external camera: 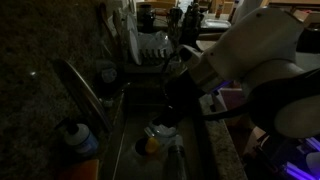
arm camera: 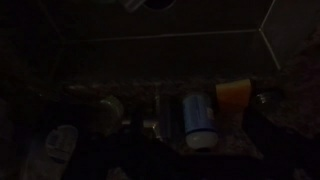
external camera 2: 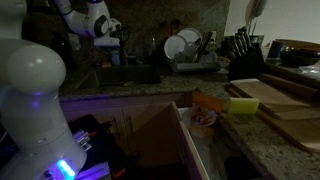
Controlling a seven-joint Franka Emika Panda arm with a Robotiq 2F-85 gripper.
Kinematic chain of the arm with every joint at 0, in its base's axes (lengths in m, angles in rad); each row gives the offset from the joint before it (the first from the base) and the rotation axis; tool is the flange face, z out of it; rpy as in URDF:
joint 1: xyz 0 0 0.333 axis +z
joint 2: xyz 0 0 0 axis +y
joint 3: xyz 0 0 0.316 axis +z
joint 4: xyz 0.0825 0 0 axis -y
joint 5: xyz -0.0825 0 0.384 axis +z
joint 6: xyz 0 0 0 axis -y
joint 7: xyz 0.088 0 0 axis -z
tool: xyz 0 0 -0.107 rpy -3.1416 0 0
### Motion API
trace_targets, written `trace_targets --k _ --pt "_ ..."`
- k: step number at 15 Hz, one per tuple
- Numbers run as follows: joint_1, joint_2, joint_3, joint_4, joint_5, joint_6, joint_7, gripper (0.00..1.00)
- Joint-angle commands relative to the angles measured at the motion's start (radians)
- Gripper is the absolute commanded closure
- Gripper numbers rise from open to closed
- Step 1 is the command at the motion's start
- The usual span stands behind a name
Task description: Open the tap
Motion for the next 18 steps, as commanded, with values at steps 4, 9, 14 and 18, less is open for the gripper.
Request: trace_targets --k 4,9,14,18 --pt "-0.010 0.059 0.019 0.061 0.008 0.003 -0.030 0.00" --pt "-0.102 0.237 -0.009 0.137 -0.100 0.162 0.040 0.00" --pt "-0.338 0.508 0.251 0.370 -0.130 0.137 0.072 0.00" --pt "-0.496 0.697 0.471 0.538 -0.178 0.020 0.077 0.00"
